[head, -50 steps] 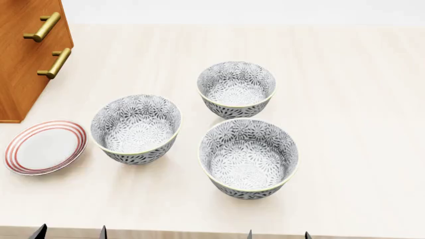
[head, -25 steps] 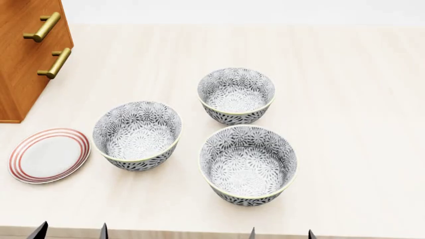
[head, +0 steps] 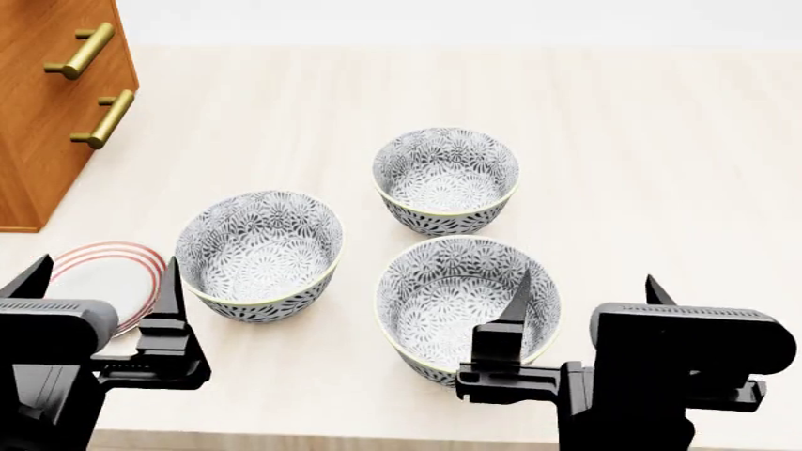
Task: Stack the bowl at the front on the bowl in the middle.
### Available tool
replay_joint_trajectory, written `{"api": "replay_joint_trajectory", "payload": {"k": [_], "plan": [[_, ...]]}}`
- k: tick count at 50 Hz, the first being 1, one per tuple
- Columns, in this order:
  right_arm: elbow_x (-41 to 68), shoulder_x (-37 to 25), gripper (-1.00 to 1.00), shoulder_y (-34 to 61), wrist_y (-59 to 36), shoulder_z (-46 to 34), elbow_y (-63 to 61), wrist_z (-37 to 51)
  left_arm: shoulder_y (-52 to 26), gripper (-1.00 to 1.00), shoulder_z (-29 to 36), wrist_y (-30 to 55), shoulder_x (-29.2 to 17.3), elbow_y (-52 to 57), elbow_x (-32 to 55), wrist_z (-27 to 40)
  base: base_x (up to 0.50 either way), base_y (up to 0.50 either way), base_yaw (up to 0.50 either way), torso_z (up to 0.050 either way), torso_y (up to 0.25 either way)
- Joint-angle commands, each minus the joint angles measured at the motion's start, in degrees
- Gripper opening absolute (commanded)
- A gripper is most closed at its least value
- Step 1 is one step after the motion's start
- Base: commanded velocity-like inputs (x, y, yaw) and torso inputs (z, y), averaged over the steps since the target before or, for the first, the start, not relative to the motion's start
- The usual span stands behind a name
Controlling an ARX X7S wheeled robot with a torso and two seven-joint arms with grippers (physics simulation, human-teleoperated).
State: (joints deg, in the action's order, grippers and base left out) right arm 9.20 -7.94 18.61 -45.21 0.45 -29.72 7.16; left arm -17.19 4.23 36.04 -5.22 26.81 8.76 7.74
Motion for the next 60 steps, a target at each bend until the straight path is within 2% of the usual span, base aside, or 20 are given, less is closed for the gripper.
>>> {"api": "replay_joint_trajectory", "payload": {"k": [1, 21, 30, 32, 37, 60], "plan": [[-0.80, -0.90, 1.00, 4.21, -8.13, -0.30, -4.39, 3.44, -2.85, 1.00, 0.39, 3.81, -0.81, 3.04, 0.87, 1.50, 0.00, 0.00, 0.00, 0.000, 0.000], [-0.77, -1.34, 1.00, 4.49, -6.55, -1.97, -1.97, 4.12, -2.33, 1.00, 1.08, 1.68, -1.97, 0.81, 1.37, 2.61, 0.00, 0.49, 0.00, 0.000, 0.000], [-1.20, -1.54, 1.00, 4.76, -6.40, -3.67, -0.61, 4.64, -2.40, 1.00, 1.60, 0.96, -2.42, 0.12, 1.19, 3.31, 0.00, 0.00, 0.00, 0.000, 0.000], [-1.15, -2.30, 1.00, 3.91, -3.96, -4.38, -0.70, 3.67, -2.49, 1.00, 1.69, 0.79, -2.51, -0.11, 1.16, 3.44, 0.00, 0.00, 0.00, 0.000, 0.000], [-0.27, -2.15, 1.00, 4.74, -6.63, -3.90, -1.58, 3.83, -2.28, 1.00, 1.99, 0.56, -2.76, 0.00, 1.16, 3.77, 0.50, 0.00, 0.00, 0.000, 0.000], [-0.02, -2.98, 1.00, 5.17, -7.55, -4.94, -2.15, 4.73, -2.15, 1.00, 2.57, -0.27, -3.62, -0.13, 1.94, 4.72, 0.50, 0.00, 0.00, 0.000, 0.000]]}}
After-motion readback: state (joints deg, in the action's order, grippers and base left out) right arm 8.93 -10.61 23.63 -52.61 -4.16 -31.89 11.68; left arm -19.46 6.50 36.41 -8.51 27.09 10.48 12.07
